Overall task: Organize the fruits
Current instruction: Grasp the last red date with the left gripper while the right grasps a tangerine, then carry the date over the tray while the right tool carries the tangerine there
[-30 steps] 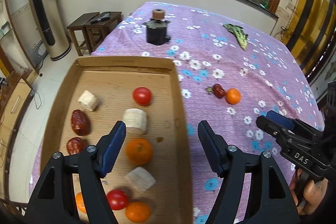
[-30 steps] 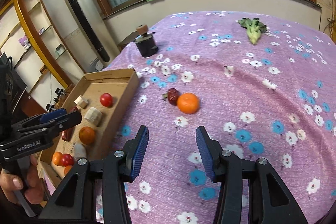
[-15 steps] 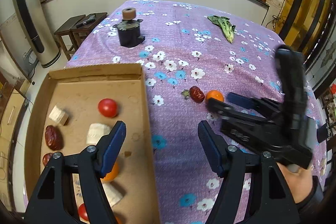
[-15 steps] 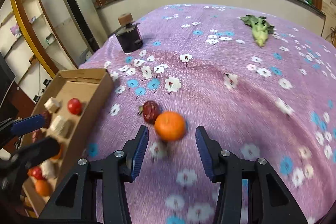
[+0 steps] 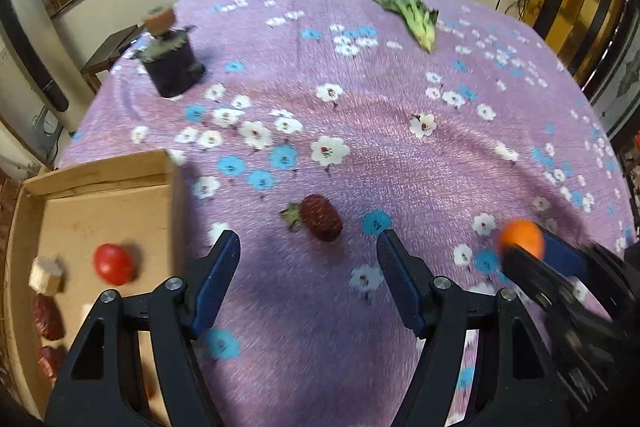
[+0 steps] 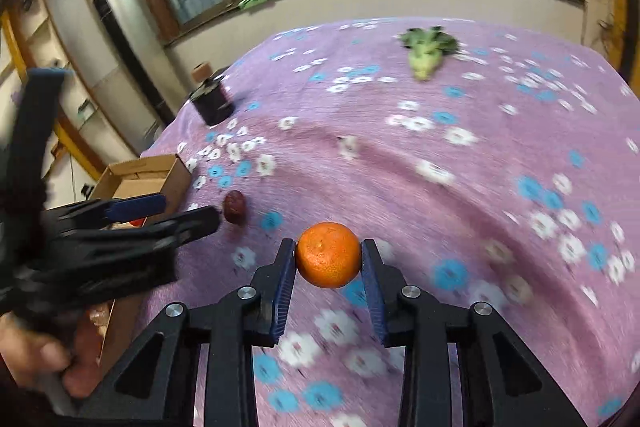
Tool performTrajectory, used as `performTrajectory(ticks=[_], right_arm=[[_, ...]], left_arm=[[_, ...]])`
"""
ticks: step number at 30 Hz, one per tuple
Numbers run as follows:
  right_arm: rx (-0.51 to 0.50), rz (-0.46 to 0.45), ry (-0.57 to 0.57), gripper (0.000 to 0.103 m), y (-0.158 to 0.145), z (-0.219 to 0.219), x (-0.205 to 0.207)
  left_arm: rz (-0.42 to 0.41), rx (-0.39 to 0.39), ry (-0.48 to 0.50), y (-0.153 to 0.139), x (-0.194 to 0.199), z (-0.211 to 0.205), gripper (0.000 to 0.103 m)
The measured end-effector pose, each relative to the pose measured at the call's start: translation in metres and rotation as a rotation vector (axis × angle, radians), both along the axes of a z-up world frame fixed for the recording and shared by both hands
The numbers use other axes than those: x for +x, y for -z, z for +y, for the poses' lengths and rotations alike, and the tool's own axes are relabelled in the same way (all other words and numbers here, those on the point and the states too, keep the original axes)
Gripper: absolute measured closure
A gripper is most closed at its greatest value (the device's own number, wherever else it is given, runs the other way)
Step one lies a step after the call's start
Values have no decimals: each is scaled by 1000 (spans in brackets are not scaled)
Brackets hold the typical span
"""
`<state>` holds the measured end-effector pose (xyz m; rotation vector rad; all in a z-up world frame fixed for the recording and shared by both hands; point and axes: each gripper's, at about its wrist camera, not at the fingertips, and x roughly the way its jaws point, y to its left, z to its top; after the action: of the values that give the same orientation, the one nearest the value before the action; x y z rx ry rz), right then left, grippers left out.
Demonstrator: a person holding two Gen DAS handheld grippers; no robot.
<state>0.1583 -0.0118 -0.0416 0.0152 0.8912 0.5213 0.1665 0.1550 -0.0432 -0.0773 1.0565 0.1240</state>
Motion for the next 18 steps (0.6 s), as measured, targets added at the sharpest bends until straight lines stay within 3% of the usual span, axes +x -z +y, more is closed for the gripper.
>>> performTrajectory(ticks=[3,5,6,8,18], right_arm=[[14,3,9,70,-2,-13,-10],[19,2,3,70,-5,-16,-17],[22,-2,0,70,-7,-17,-21],[24,-16,-2,70,-12,-18,-28],[32,-67,9,70,-32,-33,-68]], left_arm=[[41,4,-17,18,16,0,33],[36,-21,-21,25,21,1,43],[21,-20,-24,23,20,0,50],[12,-22,-8,18,16,-4,82],[-85,-33,32,-9,-64,-28,84]])
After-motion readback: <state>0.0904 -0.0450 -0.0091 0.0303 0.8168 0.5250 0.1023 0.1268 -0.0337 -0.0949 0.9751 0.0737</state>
